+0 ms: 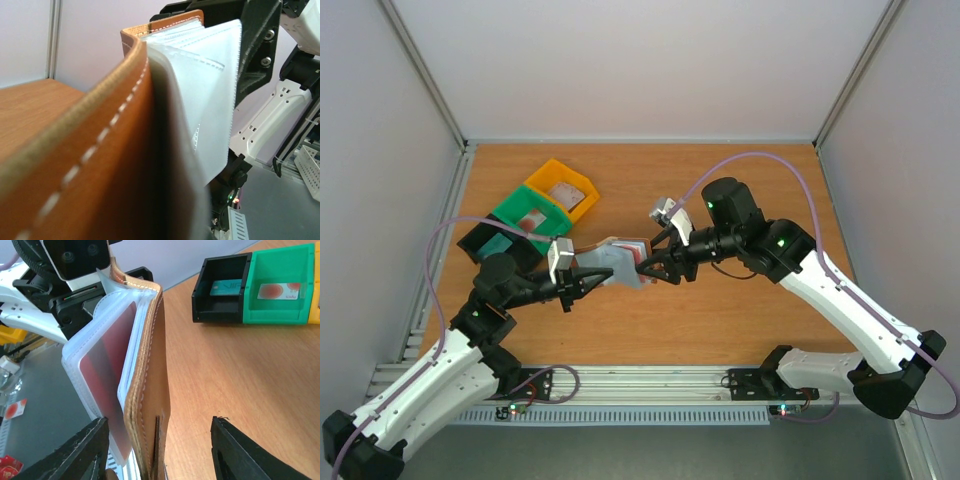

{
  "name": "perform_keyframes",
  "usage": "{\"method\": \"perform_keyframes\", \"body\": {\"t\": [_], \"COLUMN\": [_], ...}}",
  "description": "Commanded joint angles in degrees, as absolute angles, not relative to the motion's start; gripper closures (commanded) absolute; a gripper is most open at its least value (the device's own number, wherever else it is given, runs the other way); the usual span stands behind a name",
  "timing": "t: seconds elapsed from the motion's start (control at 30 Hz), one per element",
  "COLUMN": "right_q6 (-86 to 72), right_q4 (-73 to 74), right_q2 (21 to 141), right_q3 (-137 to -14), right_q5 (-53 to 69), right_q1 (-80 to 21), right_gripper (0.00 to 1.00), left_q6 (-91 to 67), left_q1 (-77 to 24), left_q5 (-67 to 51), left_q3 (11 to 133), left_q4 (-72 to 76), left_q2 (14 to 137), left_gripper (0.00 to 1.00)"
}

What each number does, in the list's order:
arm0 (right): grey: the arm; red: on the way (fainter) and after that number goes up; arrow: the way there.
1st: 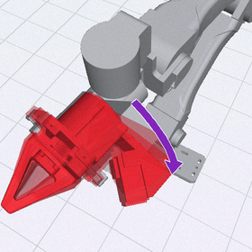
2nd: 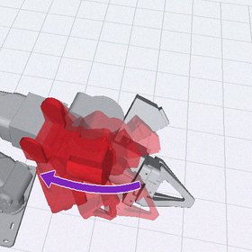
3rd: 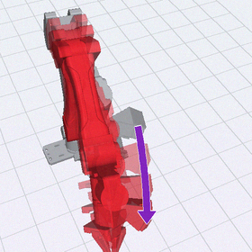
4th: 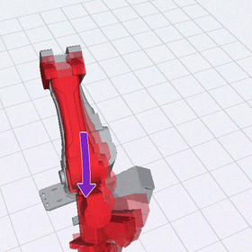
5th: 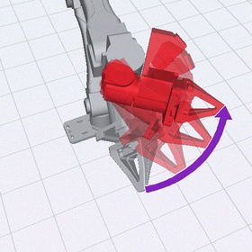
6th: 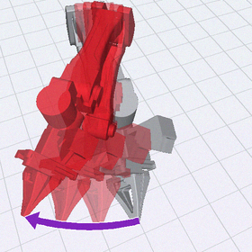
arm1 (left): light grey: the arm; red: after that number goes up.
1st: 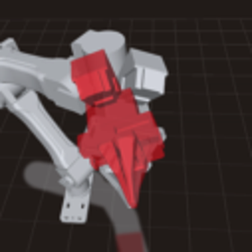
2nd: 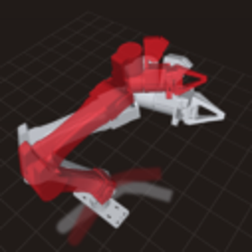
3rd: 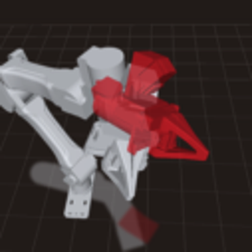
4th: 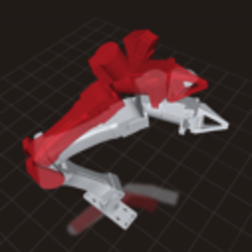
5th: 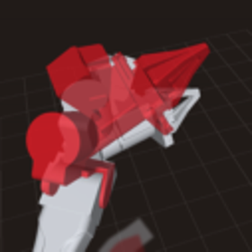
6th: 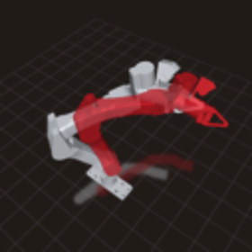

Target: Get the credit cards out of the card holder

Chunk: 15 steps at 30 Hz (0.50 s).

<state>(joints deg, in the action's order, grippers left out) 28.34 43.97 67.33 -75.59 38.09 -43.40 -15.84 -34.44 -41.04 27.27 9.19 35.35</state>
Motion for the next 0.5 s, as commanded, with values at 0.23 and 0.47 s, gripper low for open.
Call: {"method": "perform_keyframes", "body": {"t": [0.23,0.47], "right_q6": [27.2,28.9], "right_q4": [44.7,45.5], "right_q2": [68.2,67.9], "right_q3": [-76.4,-75.8], "right_q5": [38.4,37.8], "right_q1": [-43.8,-43.7], "right_gripper": [0.42,0.44], "left_q6": [-14.9,-14.6], "left_q1": [-34.7,-34.7], "left_q5": [-37.4,-37.4], "left_q3": [28.1,27.9], "left_q4": [9.5,9.6], "left_q2": [35.3,35.2], "left_gripper": [1.00,1.00]}}
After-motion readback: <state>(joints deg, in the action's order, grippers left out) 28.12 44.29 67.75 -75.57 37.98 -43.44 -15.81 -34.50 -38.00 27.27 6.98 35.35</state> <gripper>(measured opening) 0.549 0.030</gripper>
